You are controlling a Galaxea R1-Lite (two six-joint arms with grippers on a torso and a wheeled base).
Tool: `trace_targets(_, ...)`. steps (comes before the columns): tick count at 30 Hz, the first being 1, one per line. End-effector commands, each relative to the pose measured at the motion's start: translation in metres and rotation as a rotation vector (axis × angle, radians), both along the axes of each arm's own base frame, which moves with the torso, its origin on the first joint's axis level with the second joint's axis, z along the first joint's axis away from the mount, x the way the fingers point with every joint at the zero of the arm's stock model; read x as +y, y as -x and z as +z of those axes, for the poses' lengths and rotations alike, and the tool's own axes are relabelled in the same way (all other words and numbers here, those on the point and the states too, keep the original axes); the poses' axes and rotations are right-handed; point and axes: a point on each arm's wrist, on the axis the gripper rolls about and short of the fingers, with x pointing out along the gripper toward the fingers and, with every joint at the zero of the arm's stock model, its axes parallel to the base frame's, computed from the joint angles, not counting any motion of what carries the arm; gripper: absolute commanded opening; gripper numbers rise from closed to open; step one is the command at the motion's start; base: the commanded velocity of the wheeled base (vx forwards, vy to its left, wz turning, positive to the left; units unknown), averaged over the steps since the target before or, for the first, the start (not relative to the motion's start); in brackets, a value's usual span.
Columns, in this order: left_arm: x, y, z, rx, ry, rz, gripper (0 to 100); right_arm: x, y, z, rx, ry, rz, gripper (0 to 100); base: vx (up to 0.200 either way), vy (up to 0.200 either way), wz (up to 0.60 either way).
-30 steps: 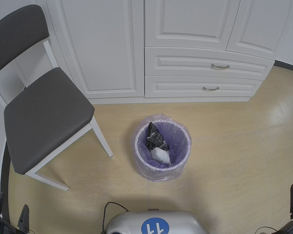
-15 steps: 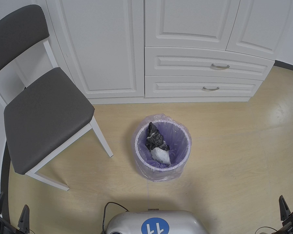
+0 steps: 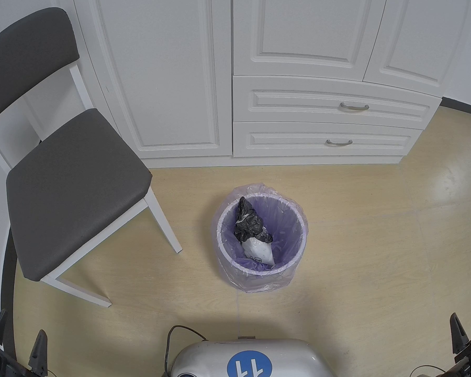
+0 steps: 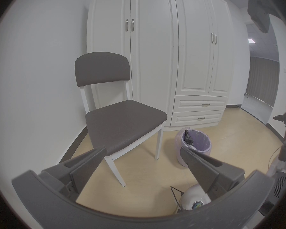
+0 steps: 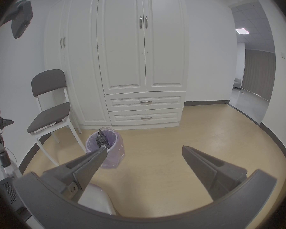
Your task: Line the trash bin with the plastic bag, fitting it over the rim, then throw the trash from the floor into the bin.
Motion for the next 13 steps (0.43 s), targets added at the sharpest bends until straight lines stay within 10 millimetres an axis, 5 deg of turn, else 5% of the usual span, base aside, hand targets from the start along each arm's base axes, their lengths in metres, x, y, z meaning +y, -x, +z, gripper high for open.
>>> trace_targets(1,0.0000,-0.0004,-0.0047,0.006,0.000,0.000,100,0.0000,-0.0002,-0.0052,0.003,0.002,0.000,100,0.000,0.000,0.00)
trace_targets(13,0.0000,-0.0004,-0.0047,0.006,0.007,0.002,100,0.0001,-0.0002,-0.0058,0.009,0.018,0.003,100,0.000,0.000,0.00)
